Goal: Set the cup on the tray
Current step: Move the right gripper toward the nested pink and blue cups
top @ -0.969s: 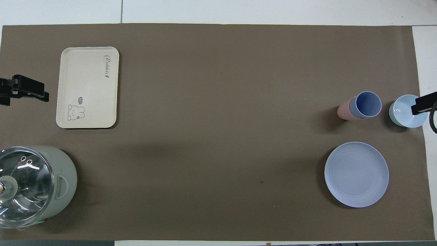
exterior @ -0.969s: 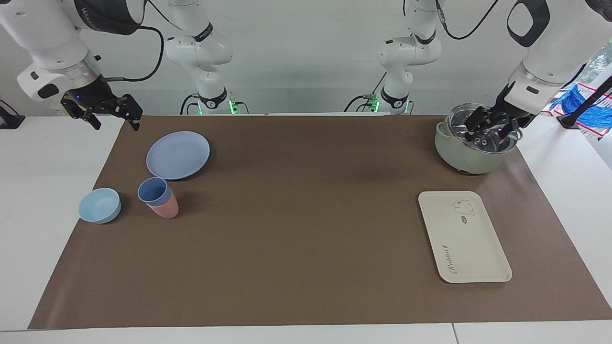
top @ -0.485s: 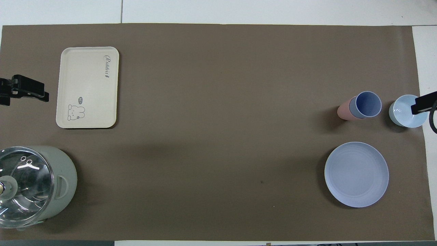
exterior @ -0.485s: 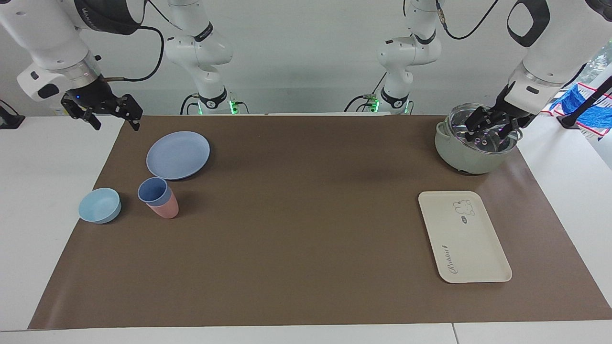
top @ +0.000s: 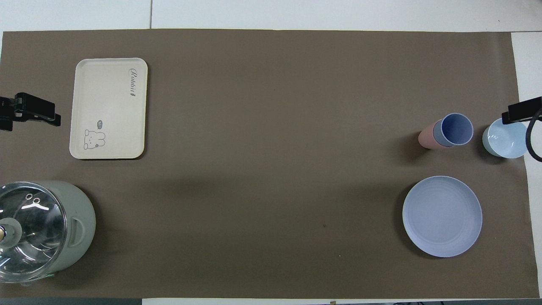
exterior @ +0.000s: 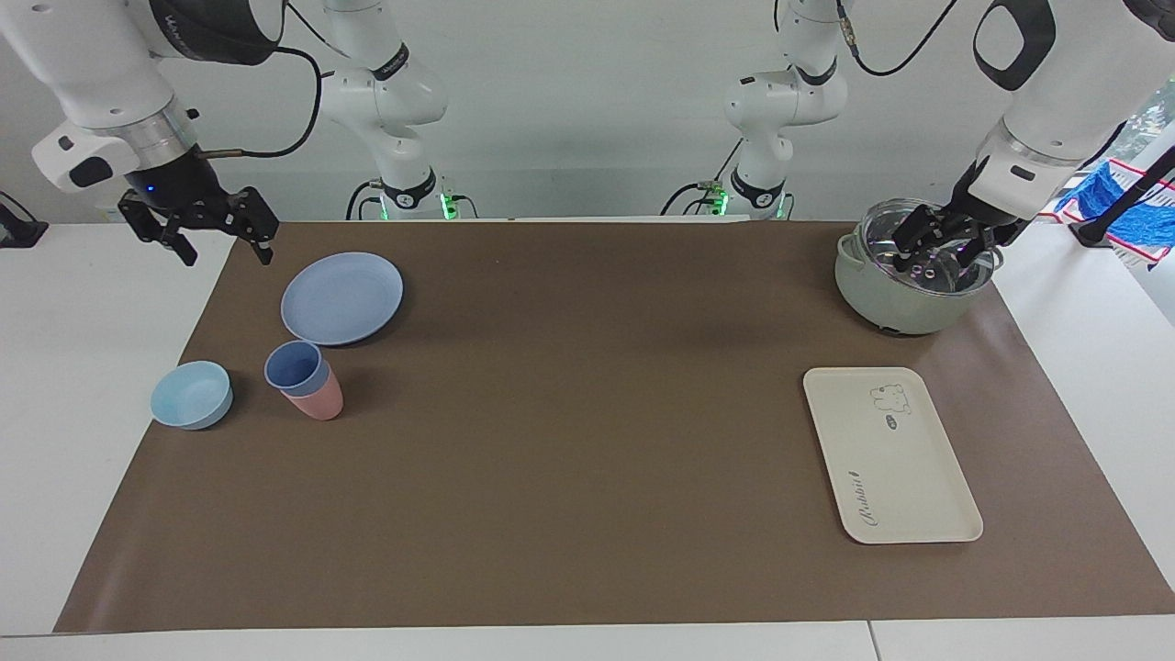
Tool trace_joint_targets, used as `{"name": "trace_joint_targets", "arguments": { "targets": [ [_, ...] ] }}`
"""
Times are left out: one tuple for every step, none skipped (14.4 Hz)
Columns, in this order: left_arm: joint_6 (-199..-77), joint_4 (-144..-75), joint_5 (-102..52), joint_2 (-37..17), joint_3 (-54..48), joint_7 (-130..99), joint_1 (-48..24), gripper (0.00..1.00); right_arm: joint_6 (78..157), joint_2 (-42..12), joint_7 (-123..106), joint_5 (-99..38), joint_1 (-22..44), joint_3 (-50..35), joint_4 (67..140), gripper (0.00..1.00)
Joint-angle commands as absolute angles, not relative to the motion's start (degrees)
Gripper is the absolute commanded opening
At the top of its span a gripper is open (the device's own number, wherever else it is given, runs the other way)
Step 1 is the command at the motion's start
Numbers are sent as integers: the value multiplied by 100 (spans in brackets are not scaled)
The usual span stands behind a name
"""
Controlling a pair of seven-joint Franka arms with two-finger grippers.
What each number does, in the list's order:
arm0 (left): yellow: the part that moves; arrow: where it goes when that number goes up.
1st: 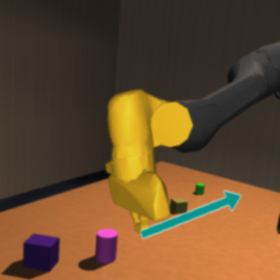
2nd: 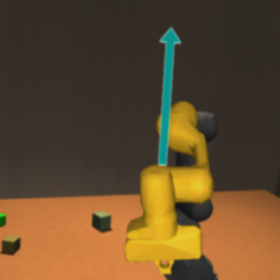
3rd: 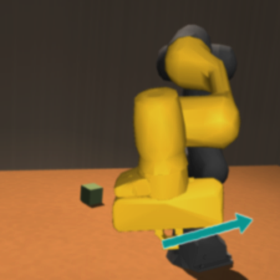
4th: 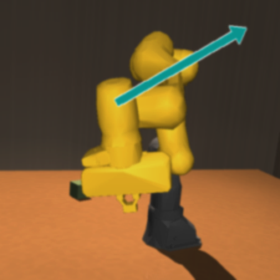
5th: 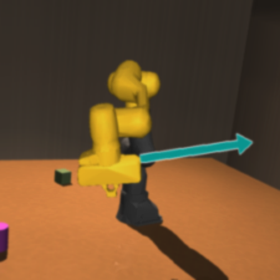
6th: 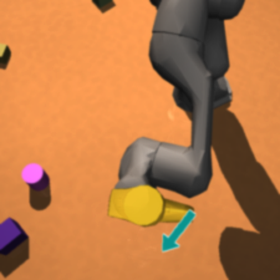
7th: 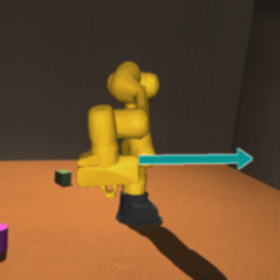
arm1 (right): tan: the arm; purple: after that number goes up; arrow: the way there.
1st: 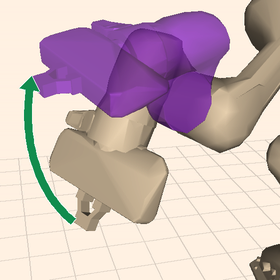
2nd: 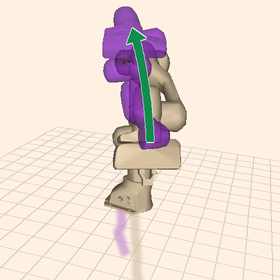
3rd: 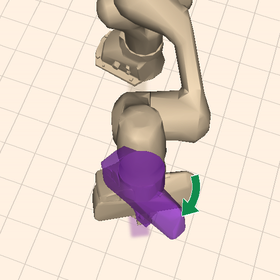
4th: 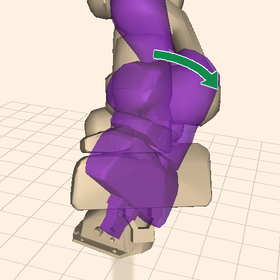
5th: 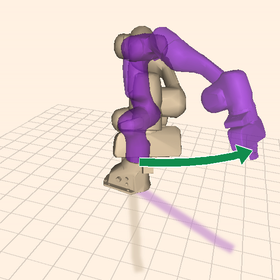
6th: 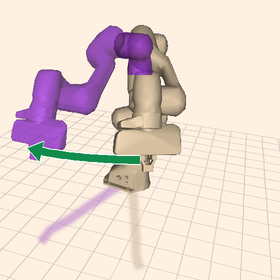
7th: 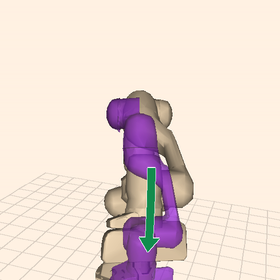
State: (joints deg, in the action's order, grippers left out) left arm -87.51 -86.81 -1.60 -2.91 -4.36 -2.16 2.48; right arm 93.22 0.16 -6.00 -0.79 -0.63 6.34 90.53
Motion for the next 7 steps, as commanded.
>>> {"name": "trace_joint_targets", "arguments": {
  "targets": [
    [-8807, -8903, -88, -105, -422, -272, 237, 100, 9126, -628, -213, -368, -176, 606, 8355, 100],
    [-8807, -8903, -88, -105, -422, -272, 237, 100, 8688, -1251, -80, -543, -332, 615, 7610, 100],
    [-8807, -8903, -88, -105, -422, -281, 237, 100, 8370, -1875, -10, -675, -517, 589, 6698, 100],
    [-8807, -8903, -88, -105, -422, -273, 237, 100, 8245, -2272, 9, -685, -553, 571, 6175, 100],
    [-8807, -8903, -88, -105, -422, -272, 237, 100, 8270, -2503, 78, -694, -597, 571, 5970, 100],
    [-8807, -8903, -88, -105, -422, -272, 237, 100, 8323, -2731, 175, -703, -676, 536, 5898, 100],
    [-8807, -8903, -88, -105, -422, -281, 237, 100, 8393, -2907, 202, -721, -729, 536, 5741, 100]
  ]
}}
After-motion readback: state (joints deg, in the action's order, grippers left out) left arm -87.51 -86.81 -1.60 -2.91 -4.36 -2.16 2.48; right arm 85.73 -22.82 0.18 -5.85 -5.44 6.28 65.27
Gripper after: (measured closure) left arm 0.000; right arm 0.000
